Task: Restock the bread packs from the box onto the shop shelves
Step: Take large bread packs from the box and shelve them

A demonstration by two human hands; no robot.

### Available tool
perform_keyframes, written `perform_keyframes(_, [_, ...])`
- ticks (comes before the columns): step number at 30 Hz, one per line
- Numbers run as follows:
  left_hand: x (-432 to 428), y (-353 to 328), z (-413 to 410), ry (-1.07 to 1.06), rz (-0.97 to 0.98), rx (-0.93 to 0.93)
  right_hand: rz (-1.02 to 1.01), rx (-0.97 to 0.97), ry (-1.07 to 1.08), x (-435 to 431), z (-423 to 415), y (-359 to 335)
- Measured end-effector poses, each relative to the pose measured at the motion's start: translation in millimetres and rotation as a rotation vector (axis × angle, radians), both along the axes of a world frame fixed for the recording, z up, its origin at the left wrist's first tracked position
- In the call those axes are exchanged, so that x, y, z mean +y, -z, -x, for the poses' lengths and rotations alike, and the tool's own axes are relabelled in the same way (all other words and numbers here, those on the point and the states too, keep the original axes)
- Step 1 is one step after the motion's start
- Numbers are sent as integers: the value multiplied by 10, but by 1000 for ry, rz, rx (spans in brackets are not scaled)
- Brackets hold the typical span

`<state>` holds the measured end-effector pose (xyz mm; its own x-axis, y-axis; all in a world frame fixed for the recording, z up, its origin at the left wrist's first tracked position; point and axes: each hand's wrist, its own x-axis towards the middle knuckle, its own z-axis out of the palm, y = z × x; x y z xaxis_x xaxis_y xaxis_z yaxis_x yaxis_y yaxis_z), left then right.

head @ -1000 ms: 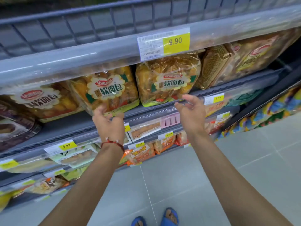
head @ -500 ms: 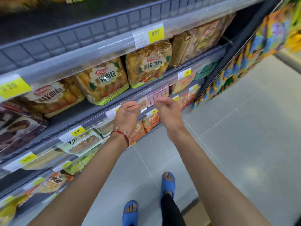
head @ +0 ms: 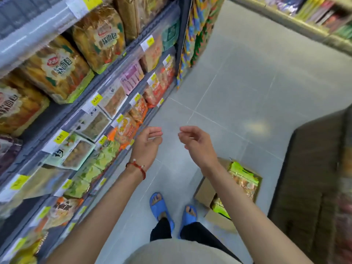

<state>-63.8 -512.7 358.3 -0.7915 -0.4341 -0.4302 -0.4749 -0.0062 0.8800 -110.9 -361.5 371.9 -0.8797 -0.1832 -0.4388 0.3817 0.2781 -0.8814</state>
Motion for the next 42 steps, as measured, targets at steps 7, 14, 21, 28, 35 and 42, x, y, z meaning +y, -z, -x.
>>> perform_keyframes(7, [1124, 135, -341, 139, -63, -63, -35, -112, 22, 1357, -659, 169])
perform_keyframes(14, [2714, 442, -790, 201, -109, -157, -89, -153, 82, 3086, -1170, 535])
perform_keyframes(21, [4195, 861, -1178, 246, -153, -287, -208, -226, 128, 4680, -1528, 807])
perform_keyframes(28, [4568, 1158, -1308, 233, -151, -449, -204, -337, 150, 5249, -1580, 1027])
perform_keyframes(35, [4479, 1704, -1133, 221, -160, -606, -267, -360, 161, 5273, -1339, 1431])
perform_keyframes(42, [4459, 2415, -879, 292, -89, -691, -420, -391, -26, 5104, -730, 2300])
